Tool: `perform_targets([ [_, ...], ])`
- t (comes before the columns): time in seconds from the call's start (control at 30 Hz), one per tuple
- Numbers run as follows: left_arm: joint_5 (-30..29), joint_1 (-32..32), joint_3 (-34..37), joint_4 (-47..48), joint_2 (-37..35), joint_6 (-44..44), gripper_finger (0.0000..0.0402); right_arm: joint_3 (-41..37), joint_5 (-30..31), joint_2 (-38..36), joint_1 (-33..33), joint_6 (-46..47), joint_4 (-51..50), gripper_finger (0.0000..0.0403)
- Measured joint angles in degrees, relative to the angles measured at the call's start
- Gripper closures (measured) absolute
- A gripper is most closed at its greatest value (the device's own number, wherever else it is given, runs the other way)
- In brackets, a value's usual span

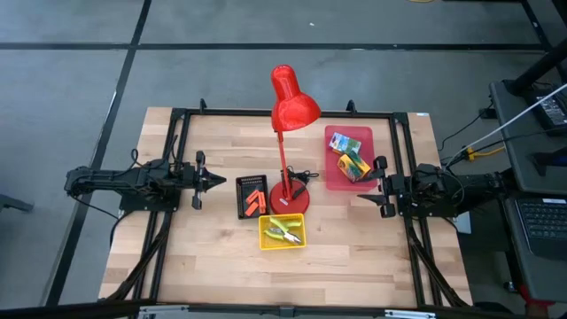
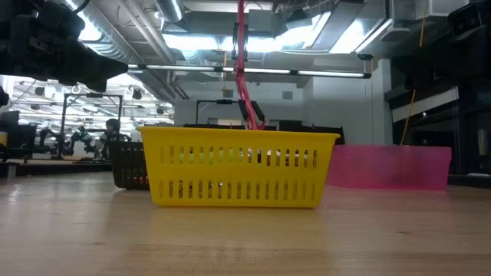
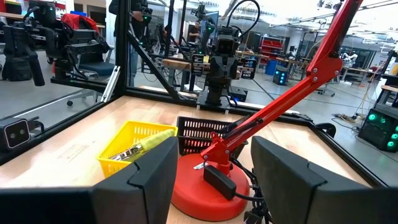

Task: Pick & Place School Supplies
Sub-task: Return to home position

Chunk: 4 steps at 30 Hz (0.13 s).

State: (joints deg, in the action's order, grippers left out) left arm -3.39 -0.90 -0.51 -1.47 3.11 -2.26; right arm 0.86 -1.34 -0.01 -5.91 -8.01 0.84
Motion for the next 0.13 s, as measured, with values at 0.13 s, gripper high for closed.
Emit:
perform_targets([
  [0.13, 0.0, 0.0, 0.0, 0.0, 0.0, 0.0, 0.0393, 0.0, 0.0, 0.0, 0.0, 0.0, 0.0, 0.0195],
])
